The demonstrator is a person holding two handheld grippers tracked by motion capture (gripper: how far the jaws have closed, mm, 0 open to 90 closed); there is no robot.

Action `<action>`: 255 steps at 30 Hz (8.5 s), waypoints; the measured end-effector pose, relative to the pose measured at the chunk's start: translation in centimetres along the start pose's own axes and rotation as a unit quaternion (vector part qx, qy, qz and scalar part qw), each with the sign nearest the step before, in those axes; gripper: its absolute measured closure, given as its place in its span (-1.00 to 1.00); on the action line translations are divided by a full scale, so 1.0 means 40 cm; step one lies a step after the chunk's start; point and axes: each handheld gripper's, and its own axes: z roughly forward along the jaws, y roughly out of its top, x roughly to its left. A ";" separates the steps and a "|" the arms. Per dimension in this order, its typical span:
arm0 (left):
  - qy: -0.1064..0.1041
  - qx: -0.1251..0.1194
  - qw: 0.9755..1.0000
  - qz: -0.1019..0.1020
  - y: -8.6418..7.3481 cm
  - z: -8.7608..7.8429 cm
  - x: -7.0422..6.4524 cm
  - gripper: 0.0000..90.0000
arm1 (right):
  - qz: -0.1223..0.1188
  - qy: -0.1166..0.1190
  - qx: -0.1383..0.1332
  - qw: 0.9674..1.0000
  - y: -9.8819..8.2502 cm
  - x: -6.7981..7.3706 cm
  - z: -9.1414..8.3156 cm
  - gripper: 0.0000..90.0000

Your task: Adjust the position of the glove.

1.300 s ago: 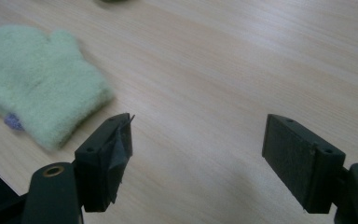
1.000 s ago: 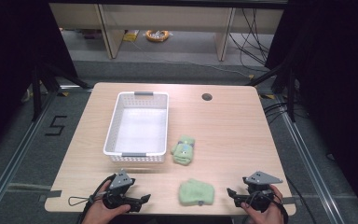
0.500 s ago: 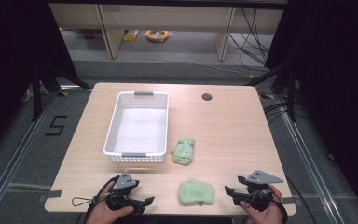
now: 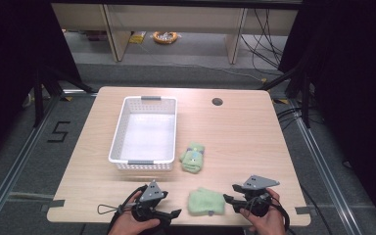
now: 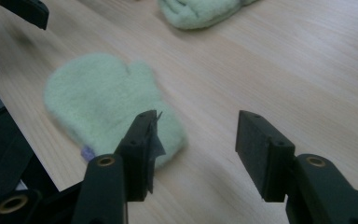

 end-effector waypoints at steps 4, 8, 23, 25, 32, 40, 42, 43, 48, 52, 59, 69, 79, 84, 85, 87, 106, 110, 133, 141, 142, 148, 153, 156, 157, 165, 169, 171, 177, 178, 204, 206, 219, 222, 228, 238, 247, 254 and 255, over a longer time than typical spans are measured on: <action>-0.008 0.009 1.000 -0.002 0.015 0.014 -0.006 -0.35 | -0.007 0.010 0.010 1.000 0.007 0.004 0.013 0.19; -0.013 0.013 1.000 0.006 0.037 0.030 -0.008 -0.24 | -0.013 0.018 0.019 1.000 0.012 0.005 0.029 0.25; -0.030 0.037 0.998 0.029 0.049 0.102 -0.043 0.42 | -0.019 0.046 0.048 0.998 0.010 0.013 0.076 0.60; -0.034 0.032 0.999 0.027 0.047 0.101 -0.046 0.57 | -0.006 0.050 0.044 0.998 0.007 0.016 0.078 0.67; -0.043 0.036 0.998 0.026 0.049 0.091 -0.041 0.87 | -0.043 0.052 0.040 0.997 0.015 0.019 0.078 0.88; -0.051 0.013 0.999 -0.001 0.058 0.045 -0.030 0.88 | -0.062 0.064 0.023 0.996 0.069 0.023 0.069 0.91; -0.051 0.009 0.999 -0.005 0.057 0.033 -0.020 0.88 | -0.069 0.067 0.021 0.995 0.086 0.027 0.074 0.91; -0.047 0.011 0.999 -0.014 0.054 0.028 -0.016 0.88 | -0.072 0.068 0.023 0.995 0.094 0.031 0.078 0.91; -0.048 0.010 0.998 -0.031 0.042 0.014 0.007 0.88 | -0.074 0.080 0.029 0.994 0.116 0.037 0.109 0.91; -0.037 0.015 0.999 -0.034 0.024 -0.004 0.032 0.87 | -0.076 0.094 0.039 0.992 0.129 0.049 0.140 0.91; -0.021 0.028 0.999 -0.040 0.005 0.005 0.045 0.86 | -0.070 0.096 0.052 0.992 0.133 0.062 0.179 0.91; -0.007 0.044 0.999 -0.020 0.004 -0.004 0.040 0.54 | -0.072 0.096 0.064 0.991 0.121 0.058 0.195 0.85; 0.024 0.024 0.999 -0.029 0.014 -0.036 0.040 -0.24 | -0.059 0.072 0.025 0.995 0.144 0.034 0.174 0.43; 0.035 0.016 0.999 -0.025 0.013 -0.052 0.048 -0.36 | -0.069 0.055 0.006 0.996 0.172 0.006 0.167 0.41; 0.036 0.008 0.999 -0.037 0.012 -0.053 0.047 -0.38 | -0.062 0.045 0.002 0.997 0.188 -0.008 0.170 0.41; 0.046 0.010 0.998 -0.034 0.006 -0.060 0.051 -0.40 | -0.070 0.044 0.000 0.997 0.208 -0.021 0.182 0.41; 0.053 -0.011 0.997 -0.048 -0.011 -0.077 0.061 -0.47 | -0.068 0.044 0.026 0.996 0.278 -0.083 0.318 0.47; 0.053 -0.014 0.997 -0.052 -0.012 -0.073 0.060 -0.47 | -0.064 0.049 0.043 0.996 0.279 -0.083 0.341 0.53; 0.062 -0.015 0.997 -0.049 -0.015 -0.075 0.075 -0.46 | -0.030 0.053 -0.025 0.998 0.292 -0.065 0.262 0.97; 0.056 -0.019 0.997 -0.047 -0.012 -0.074 0.071 -0.46 | -0.018 0.076 -0.055 0.995 0.290 -0.021 0.179 0.97; 0.055 -0.020 0.997 -0.046 -0.011 -0.074 0.071 -0.46 | -0.018 0.076 -0.055 0.995 0.290 -0.021 0.179 0.97; 0.043 -0.033 0.998 -0.041 0.000 -0.077 0.056 -0.42 | -0.021 0.082 -0.069 0.994 0.267 0.021 0.142 0.97; 0.034 -0.043 0.998 -0.028 0.016 -0.072 0.036 -0.32 | -0.024 0.090 -0.068 0.993 0.250 0.058 0.129 0.97; 0.028 -0.048 0.998 -0.022 0.025 -0.062 0.025 -0.23 | -0.038 0.100 -0.068 0.992 0.245 0.073 0.128 0.97; 0.028 -0.048 0.998 -0.022 0.025 -0.062 0.025 -0.22 | -0.038 0.100 -0.068 0.992 0.245 0.073 0.128 0.97; 0.008 -0.055 0.998 -0.034 0.046 -0.048 0.019 -0.04 | -0.031 0.106 -0.063 0.992 0.228 0.113 0.123 0.97; 0.007 -0.053 0.998 -0.023 0.052 -0.040 0.020 -0.01 | -0.045 0.110 -0.072 0.990 0.224 0.117 0.128 0.97; 0.002 -0.052 0.999 -0.016 0.055 -0.036 0.022 0.25 | -0.039 0.113 -0.069 0.990 0.219 0.125 0.128 0.97; -0.009 -0.043 0.999 0.001 0.052 -0.041 0.030 0.75 | -0.036 0.116 -0.063 0.991 0.203 0.141 0.125 0.97; -0.007 -0.042 0.999 0.005 0.052 -0.042 0.032 0.75 | -0.036 0.116 -0.063 0.991 0.203 0.141 0.125 0.97; -0.001 0.000 0.999 0.037 0.057 -0.043 0.075 0.85 | -0.010 0.144 -0.034 0.989 0.112 0.208 0.145 0.83; -0.004 -0.003 0.999 0.033 0.055 -0.042 0.073 0.85 | -0.008 0.142 -0.039 0.989 0.115 0.201 0.138 0.74; 0.000 -0.002 1.000 0.029 0.056 -0.039 0.072 0.85 | -0.011 0.074 -0.002 0.997 0.072 0.122 0.083 0.56; 0.000 -0.002 1.000 0.029 0.055 -0.039 0.072 0.85 | -0.005 0.075 0.009 0.997 0.068 0.120 0.091 0.56; -0.001 -0.004 1.000 0.031 0.056 -0.039 0.070 0.85 | 0.015 0.089 0.033 0.995 0.055 0.119 0.123 0.62; 0.001 -0.014 0.999 0.037 0.089 -0.033 0.082 0.87 | 0.018 0.108 0.005 0.994 0.062 0.127 0.085 0.90; 0.003 0.001 1.000 0.028 0.083 -0.016 0.080 0.83 | 0.034 0.115 0.036 0.992 0.031 0.121 0.116 0.85; 0.004 -0.005 1.000 -0.009 0.071 -0.022 0.099 0.38 | 0.038 0.113 0.036 0.992 0.033 0.116 0.112 0.55; 0.006 -0.008 1.000 -0.022 0.067 -0.035 0.103 0.31 | 0.043 0.111 0.031 0.992 0.040 0.114 0.100 0.43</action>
